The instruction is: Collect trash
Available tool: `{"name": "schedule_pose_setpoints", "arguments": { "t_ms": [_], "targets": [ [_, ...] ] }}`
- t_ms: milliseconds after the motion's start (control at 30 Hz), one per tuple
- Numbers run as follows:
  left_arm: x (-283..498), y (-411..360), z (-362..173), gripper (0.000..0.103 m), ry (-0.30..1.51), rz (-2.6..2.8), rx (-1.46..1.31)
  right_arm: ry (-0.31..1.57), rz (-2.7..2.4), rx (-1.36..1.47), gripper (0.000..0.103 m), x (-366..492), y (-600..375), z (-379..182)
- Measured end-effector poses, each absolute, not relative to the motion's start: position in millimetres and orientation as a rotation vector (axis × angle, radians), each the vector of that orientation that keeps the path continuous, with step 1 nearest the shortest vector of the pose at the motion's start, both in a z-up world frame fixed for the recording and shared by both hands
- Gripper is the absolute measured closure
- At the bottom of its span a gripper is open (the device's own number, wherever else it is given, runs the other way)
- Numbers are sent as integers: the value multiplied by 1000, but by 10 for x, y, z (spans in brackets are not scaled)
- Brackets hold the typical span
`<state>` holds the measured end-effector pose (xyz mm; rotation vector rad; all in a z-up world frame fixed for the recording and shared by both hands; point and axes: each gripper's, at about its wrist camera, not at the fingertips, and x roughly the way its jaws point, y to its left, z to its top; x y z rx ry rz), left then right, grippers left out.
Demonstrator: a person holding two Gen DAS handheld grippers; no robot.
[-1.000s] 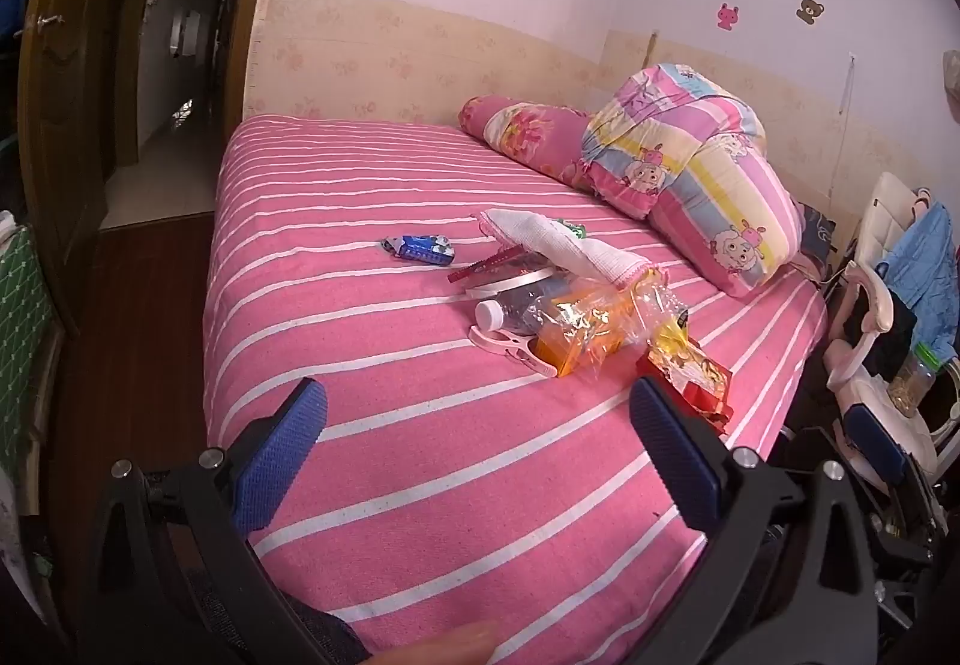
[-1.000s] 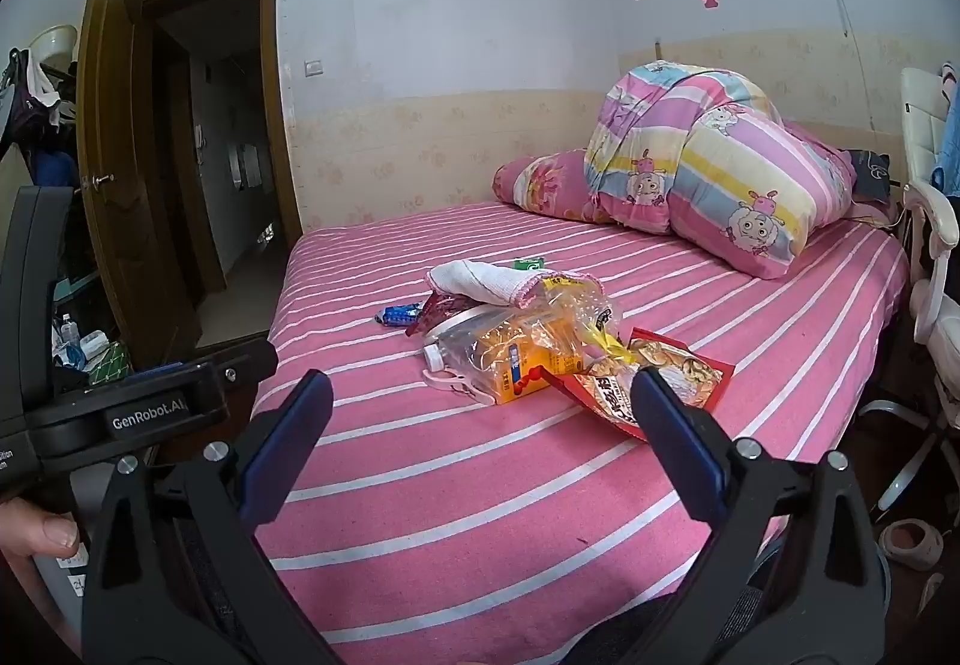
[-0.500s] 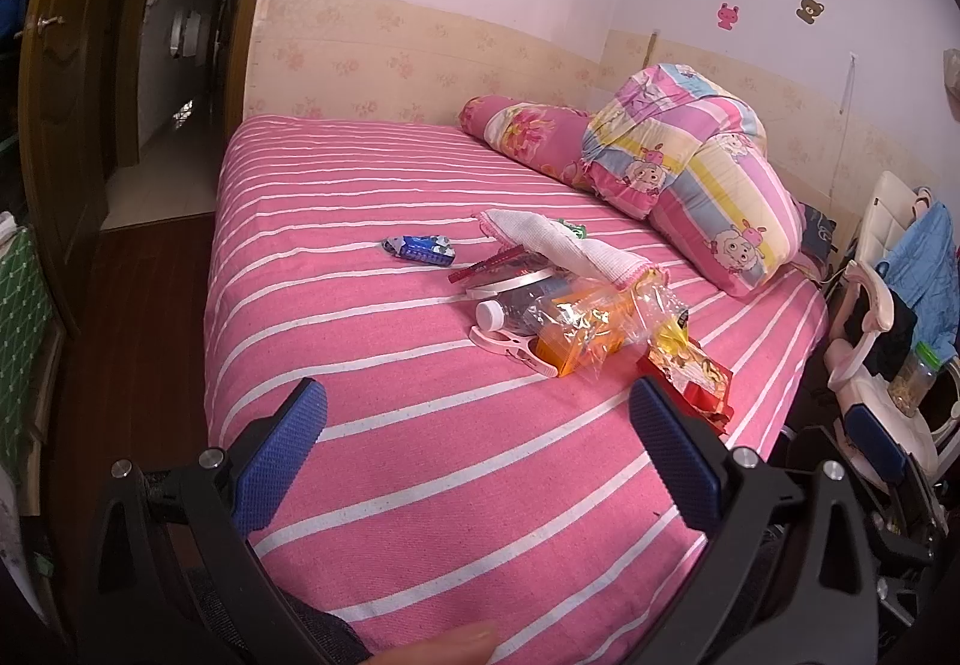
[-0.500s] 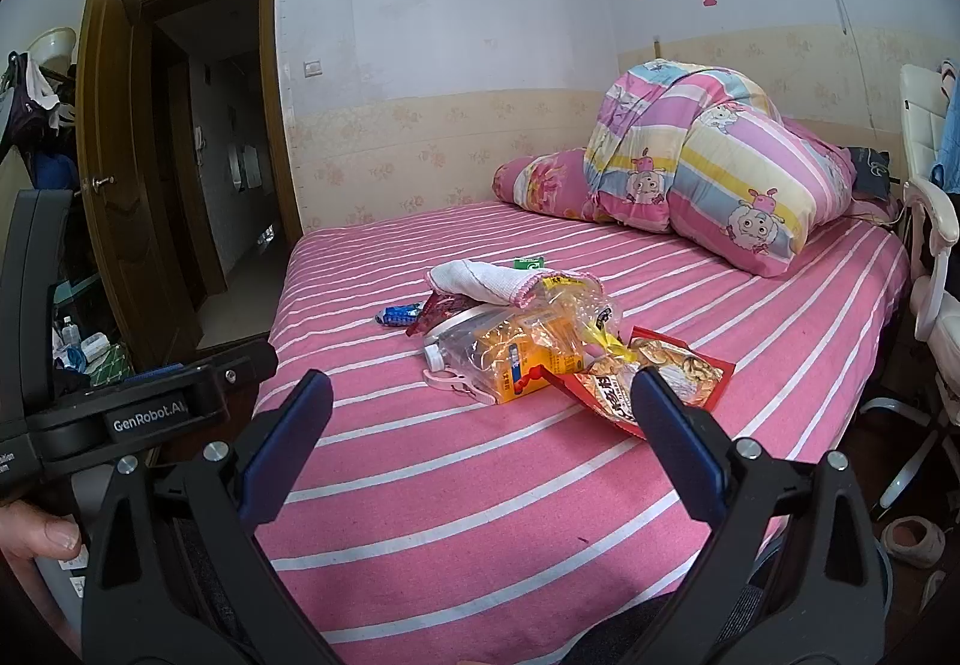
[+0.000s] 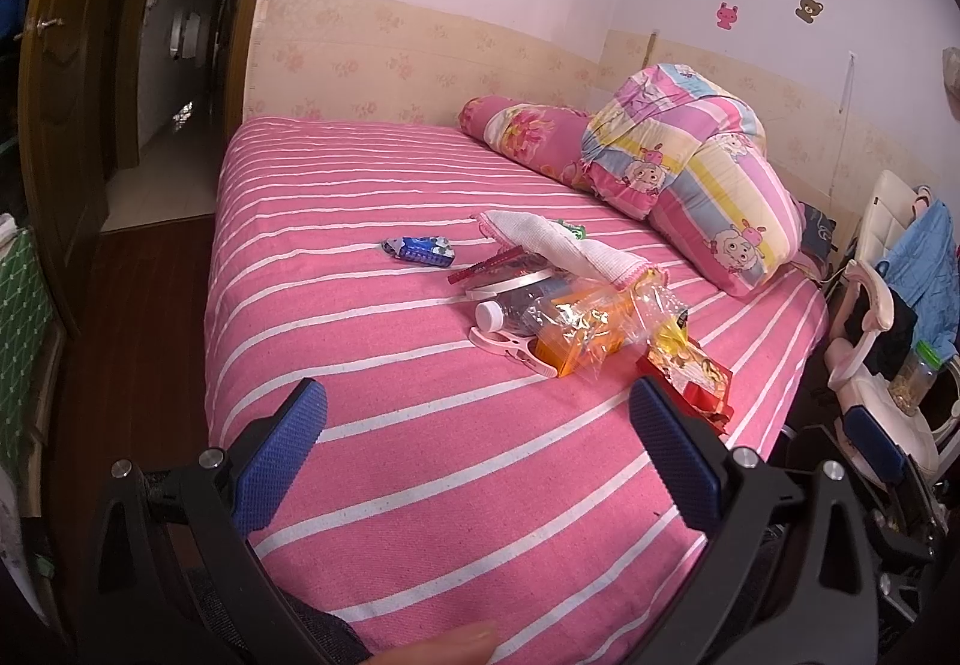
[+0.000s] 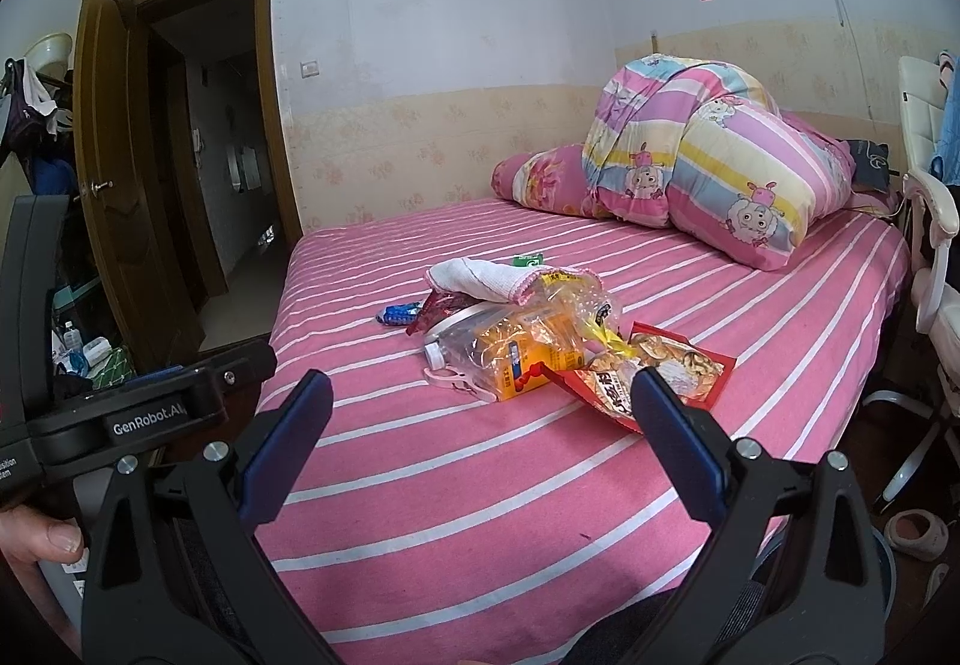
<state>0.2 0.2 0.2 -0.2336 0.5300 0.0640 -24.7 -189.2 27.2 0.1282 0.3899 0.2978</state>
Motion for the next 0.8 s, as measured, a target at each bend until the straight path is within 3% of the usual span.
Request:
{"name": "schedule_pose_setpoints", "arguments": {
  "t_ms": [533,800],
  "targets": [
    [184,-19,-85,5,565,-4,-332,380,290,174,4,-173,-2050,298],
    [616,-117,-245,5,608,-74,-372,470,337,139,4,166,-2147,243]
  ]
}}
